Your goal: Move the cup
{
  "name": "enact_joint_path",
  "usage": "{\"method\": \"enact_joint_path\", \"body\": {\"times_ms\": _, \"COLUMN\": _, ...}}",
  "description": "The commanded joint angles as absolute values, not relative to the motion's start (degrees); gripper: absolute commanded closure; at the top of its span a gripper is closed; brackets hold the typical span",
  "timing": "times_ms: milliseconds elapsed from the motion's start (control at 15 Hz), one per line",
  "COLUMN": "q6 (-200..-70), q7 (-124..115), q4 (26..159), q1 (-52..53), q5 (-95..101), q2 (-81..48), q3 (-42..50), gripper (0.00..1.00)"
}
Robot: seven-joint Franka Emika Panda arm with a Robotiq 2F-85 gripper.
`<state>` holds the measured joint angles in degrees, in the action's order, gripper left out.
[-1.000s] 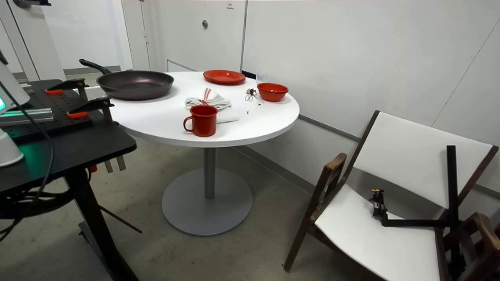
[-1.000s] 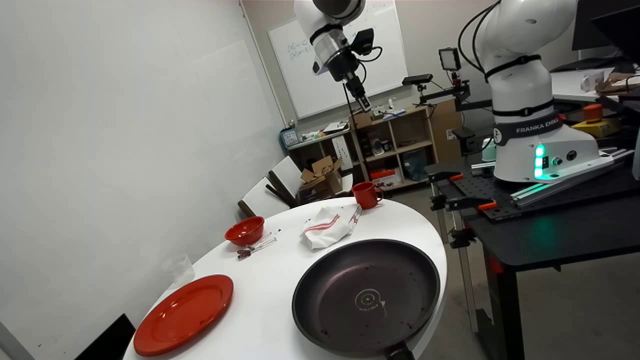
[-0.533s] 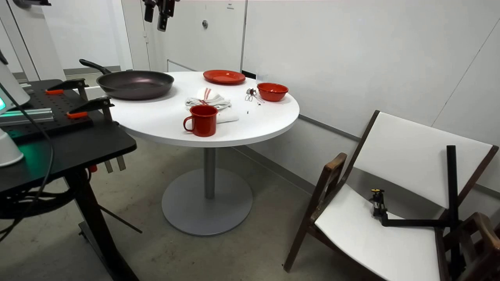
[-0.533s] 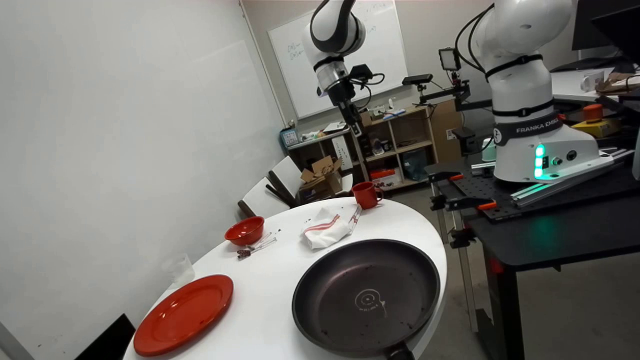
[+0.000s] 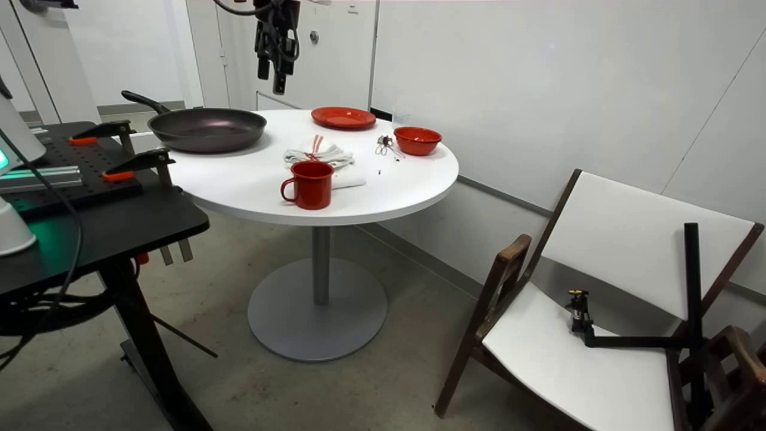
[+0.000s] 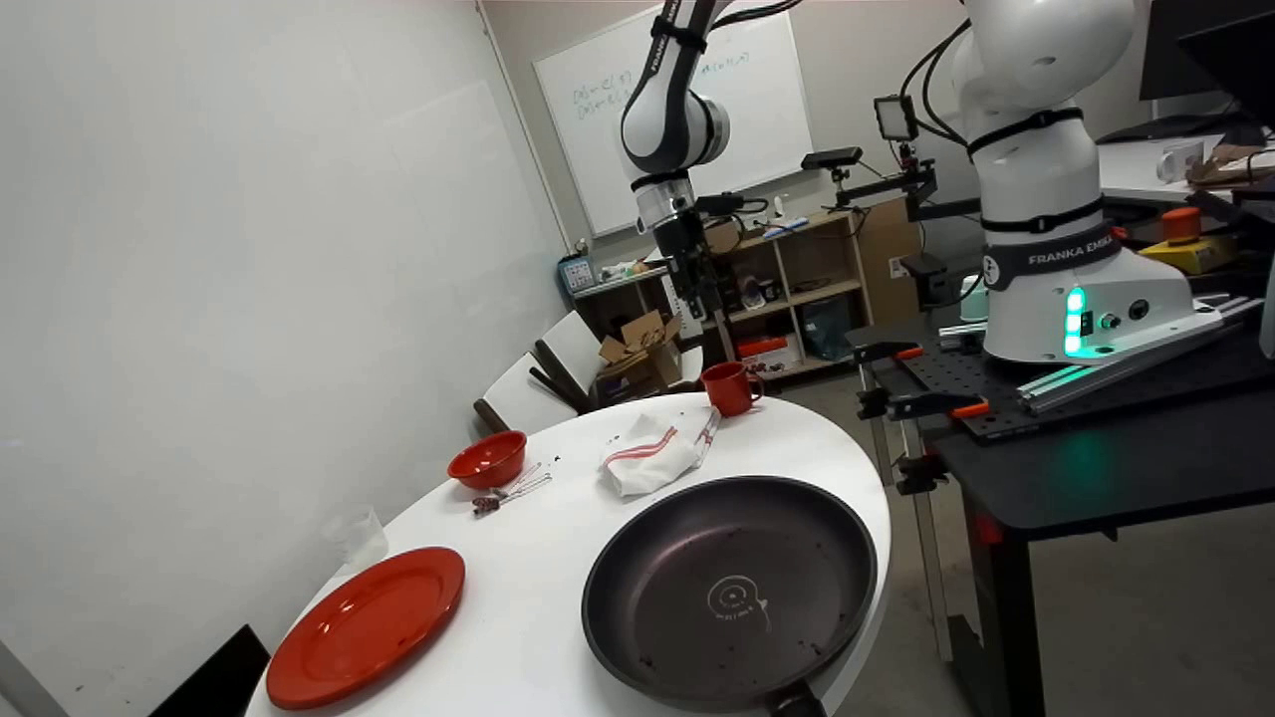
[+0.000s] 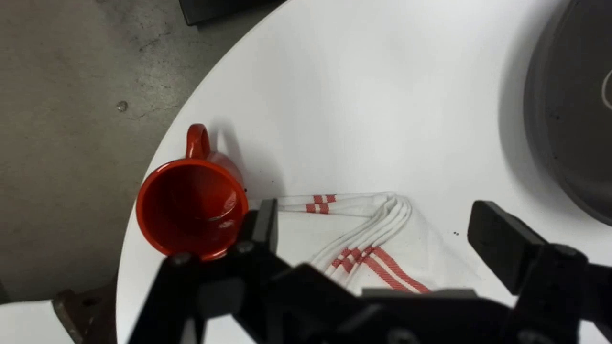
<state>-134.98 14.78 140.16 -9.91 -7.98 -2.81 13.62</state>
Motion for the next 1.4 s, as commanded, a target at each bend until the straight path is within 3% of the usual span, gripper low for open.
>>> {"method": "enact_joint_path", "body": {"times_ms": 0, "q6": -135.7, "q7": 14.6, "q4": 139.9, "q1": -11.1, "q5": -7.9, "q2": -3.8, "q3": 12.7, "gripper": 0.0}}
{"method": "enact_joint_path", "body": {"times_ms": 1333, "q6": -135.2, "q7": 13.8, "q4": 134.4, "q1": -14.8, "q5": -8.8, "q2": -14.8, "q3": 12.4, "gripper": 0.0}}
